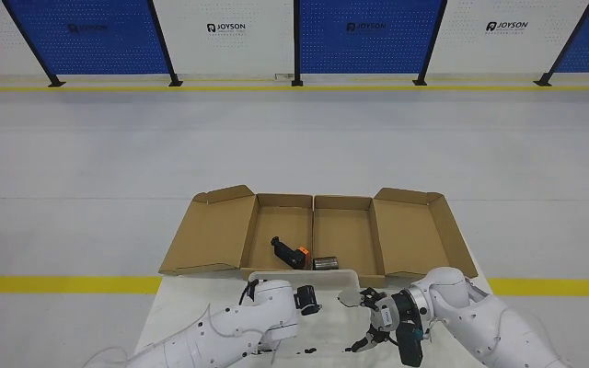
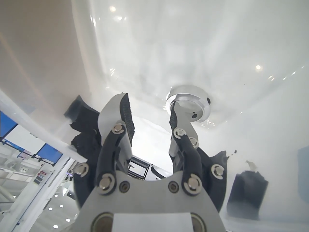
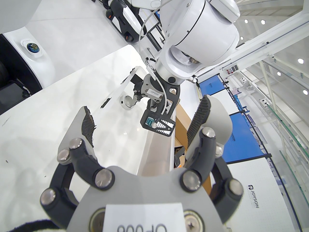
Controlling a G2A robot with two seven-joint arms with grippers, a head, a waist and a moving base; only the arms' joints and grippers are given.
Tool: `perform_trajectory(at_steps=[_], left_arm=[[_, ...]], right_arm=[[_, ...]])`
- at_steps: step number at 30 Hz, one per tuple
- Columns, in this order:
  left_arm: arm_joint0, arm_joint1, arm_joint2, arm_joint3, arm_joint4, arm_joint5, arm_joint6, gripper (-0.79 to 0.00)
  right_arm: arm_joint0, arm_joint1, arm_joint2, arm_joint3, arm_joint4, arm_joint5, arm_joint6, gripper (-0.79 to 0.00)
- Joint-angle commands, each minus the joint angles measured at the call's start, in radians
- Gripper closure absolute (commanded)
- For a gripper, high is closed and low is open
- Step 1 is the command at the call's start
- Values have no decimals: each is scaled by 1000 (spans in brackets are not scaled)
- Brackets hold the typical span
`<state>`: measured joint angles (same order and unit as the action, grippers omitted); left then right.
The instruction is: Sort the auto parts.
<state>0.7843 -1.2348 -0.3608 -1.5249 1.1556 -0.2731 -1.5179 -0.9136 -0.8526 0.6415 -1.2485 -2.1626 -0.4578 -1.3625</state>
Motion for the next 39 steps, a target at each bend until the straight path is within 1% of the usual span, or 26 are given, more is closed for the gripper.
perform_trajectory(at_steps=[1,4,11,17,20,21,24,26,27,28,36,39], left_arm=[[-6,-12,6,14,-6,3,8,-305],[-18,-31,9,36,-18,3,18,-246],[-30,-60,7,88,-63,-19,33,-212],[-41,-73,-12,130,-125,-62,49,-108],[-45,-78,-21,151,-152,-75,56,-120],[-47,-80,-23,157,-156,-79,56,-142],[-50,-84,-29,168,-176,-93,64,-139],[-53,-86,-30,172,-183,-97,68,-95],[-55,-87,-30,174,-184,-99,70,-15],[-57,-88,-30,179,-186,-99,70,0],[-70,-98,-38,209,-185,-97,79,0],[-67,-99,-41,189,-184,-102,85,0]], right_arm=[[0,0,0,0,0,1,-1,-785],[0,0,0,0,0,1,-1,-785],[0,0,0,0,0,1,-1,-785],[0,0,0,0,0,1,-1,-785],[0,0,0,0,0,1,-1,-785],[0,0,0,0,0,1,-1,-785],[0,0,0,0,0,1,-1,-785],[0,0,0,0,0,1,-1,-785],[0,0,0,0,0,1,-1,-785],[0,0,0,0,0,1,-1,-785],[0,0,0,0,0,1,-1,-785],[0,0,0,0,0,1,-1,-785]])
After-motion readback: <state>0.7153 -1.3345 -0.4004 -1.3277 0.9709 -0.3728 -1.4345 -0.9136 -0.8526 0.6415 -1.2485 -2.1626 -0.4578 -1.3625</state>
